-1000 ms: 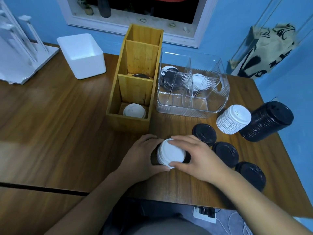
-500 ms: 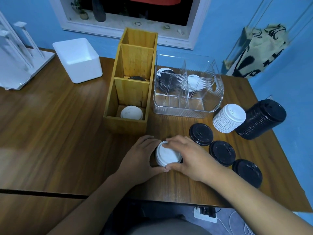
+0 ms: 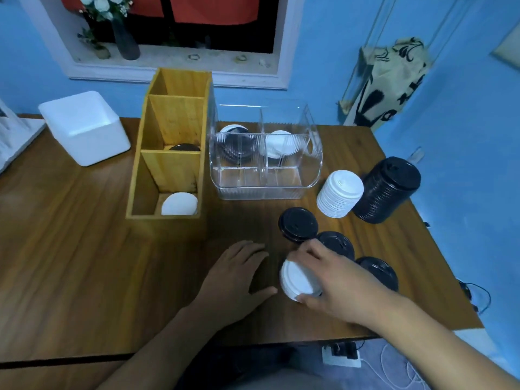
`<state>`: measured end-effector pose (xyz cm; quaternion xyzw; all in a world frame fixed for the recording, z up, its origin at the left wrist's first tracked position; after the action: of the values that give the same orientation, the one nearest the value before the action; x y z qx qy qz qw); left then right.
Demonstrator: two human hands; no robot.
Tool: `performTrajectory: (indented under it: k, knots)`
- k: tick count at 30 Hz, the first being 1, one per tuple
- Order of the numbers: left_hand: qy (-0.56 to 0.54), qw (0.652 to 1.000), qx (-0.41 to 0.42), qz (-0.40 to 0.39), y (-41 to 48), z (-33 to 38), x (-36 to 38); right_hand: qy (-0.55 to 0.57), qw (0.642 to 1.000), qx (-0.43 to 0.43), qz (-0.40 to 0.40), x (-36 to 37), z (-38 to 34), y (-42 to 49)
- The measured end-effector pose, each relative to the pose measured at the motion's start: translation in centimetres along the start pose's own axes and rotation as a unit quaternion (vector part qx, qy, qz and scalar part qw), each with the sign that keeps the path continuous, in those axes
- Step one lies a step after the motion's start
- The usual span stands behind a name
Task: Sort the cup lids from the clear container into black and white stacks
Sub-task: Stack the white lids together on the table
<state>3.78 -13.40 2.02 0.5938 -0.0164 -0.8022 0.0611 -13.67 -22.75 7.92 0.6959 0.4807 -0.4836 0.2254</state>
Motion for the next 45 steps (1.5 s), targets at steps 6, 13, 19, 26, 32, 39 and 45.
performTrajectory:
  k: [6,13,19,26,32,39,45]
  knots:
    - [0.002,1.000,0.012,0.002,1.9,1.5,-0.1,0.009,1.000,-0.014,-0.004,0.8,1.1,-0.8]
    - [-0.058,0.997,-0.002,0.052,4.0,3.5,-2.0,0.079,0.995,-0.058,0.019,-2.8,3.8,-1.9]
    - [-0.115,0.984,-0.083,0.103,10.8,8.6,-1.1,0.035,0.991,-0.039,0.125,-14.5,7.1,-0.8]
    - [-0.101,0.979,-0.133,0.118,17.1,11.3,1.2,-0.051,0.993,0.006,0.105,-18.7,10.6,4.9]
    - [-0.073,0.978,-0.162,0.113,19.2,11.1,1.8,-0.140,0.990,0.001,0.032,-17.3,11.8,7.9]
    - [-0.078,0.977,-0.148,0.129,19.0,10.0,2.9,-0.195,0.981,0.012,-0.022,-16.5,12.4,9.6]
    - [-0.080,0.976,-0.157,0.130,19.0,9.6,2.8,-0.193,0.980,0.018,-0.037,-16.3,11.6,10.0]
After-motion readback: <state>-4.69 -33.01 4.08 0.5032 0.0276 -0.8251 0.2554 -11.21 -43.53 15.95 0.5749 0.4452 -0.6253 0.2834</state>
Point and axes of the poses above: each hand's wrist, its own y-axis towards the middle knuckle, its own x-axis out of the palm, z = x × y, the point moved 5 cm from there along y, towards the middle knuckle, and after that the axes turned 7 degrees about y, right-handed, at the moved point
